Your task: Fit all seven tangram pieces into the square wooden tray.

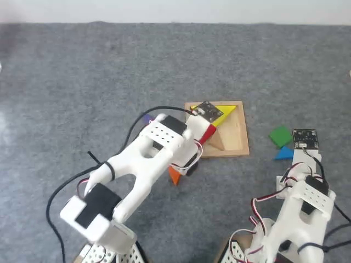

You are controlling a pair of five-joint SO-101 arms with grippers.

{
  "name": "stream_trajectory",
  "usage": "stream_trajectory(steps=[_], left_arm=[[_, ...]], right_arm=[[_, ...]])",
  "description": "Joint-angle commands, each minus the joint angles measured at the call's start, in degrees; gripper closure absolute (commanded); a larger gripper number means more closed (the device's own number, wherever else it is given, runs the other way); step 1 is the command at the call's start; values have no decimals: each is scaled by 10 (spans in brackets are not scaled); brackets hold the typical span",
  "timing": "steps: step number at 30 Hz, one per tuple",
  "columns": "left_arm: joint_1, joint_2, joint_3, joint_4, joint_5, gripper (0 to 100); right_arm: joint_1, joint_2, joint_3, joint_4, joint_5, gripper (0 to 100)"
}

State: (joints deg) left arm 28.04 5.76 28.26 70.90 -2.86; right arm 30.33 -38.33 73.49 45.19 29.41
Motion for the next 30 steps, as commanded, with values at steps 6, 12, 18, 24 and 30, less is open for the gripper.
stream_trajectory(steps=[6, 12, 18, 24, 30], left_arm=[[-46, 52, -30, -13, 3, 822], [-47, 59, -37, -11, -6, 822], [-49, 62, -35, -9, -19, 825], [-52, 56, -39, 18, -26, 938], [-65, 56, -48, 22, -61, 990]], right_arm=[[-5, -15, -4, -9, -2, 945], [-5, -15, -4, -9, -2, 945], [-5, -15, -4, -9, -2, 945], [-5, -15, -4, -9, -2, 945], [-5, -15, -4, -9, -2, 945]])
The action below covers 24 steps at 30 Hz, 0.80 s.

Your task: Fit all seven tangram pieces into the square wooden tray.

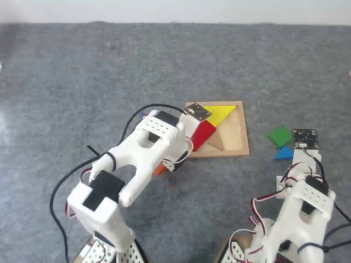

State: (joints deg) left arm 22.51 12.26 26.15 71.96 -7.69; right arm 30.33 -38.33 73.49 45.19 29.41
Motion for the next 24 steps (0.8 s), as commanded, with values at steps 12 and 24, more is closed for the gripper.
stream_trajectory(steps=[12, 24], left_arm=[[7, 0, -378, 142, 50, 990], [143, 200, -551, -79, 280, 989]], right_arm=[[-1, -15, -4, -9, -5, 945], [79, -22, -20, -20, -85, 945]])
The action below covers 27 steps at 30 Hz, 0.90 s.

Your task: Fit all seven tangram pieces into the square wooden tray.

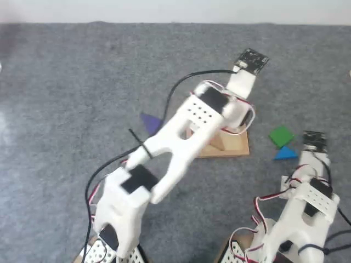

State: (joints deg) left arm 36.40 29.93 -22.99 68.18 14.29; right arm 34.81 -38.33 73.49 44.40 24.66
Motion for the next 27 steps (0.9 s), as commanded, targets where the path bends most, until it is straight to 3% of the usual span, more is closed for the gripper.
stream_trajectory(steps=[1, 5, 12, 16, 21, 27], left_arm=[[4, 40, -76, -41, 84, 989], [4, 92, -119, -21, 151, 989], [-12, 160, -134, -6, 191, 989], [-13, 180, -134, -6, 194, 982], [-14, 184, -135, -6, 193, 845], [-18, 187, -173, 0, 147, 838]], right_arm=[[44, -22, -24, -12, -49, 945], [51, -22, -26, -13, -61, 944], [51, -22, -25, -13, -61, 944], [51, -22, -25, -13, -61, 944], [51, -22, -24, -13, -61, 944], [51, -22, -23, -13, -61, 944]])
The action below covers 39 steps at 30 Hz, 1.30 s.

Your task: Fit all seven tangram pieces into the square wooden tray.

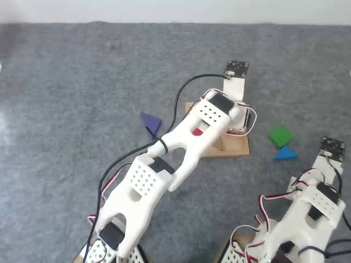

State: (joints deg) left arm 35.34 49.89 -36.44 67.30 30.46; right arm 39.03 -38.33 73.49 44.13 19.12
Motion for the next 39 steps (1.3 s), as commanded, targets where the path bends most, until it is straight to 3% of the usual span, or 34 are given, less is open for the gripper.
stream_trajectory(steps=[1, 11, 22, 32, 39], left_arm=[[-9, -12, -41, 12, -15, 838], [-25, -18, -43, 25, -33, 859], [62, -11, -102, 71, -84, 859], [1, 65, -131, 67, -86, 859], [19, 91, -227, 119, -118, 859]], right_arm=[[8, -22, -23, -10, -5, 944], [-15, -21, -22, -7, -4, 944], [-15, -20, -22, -8, -4, 944], [-16, -19, -22, -8, -4, 944], [-16, -19, -22, -8, -4, 944]])
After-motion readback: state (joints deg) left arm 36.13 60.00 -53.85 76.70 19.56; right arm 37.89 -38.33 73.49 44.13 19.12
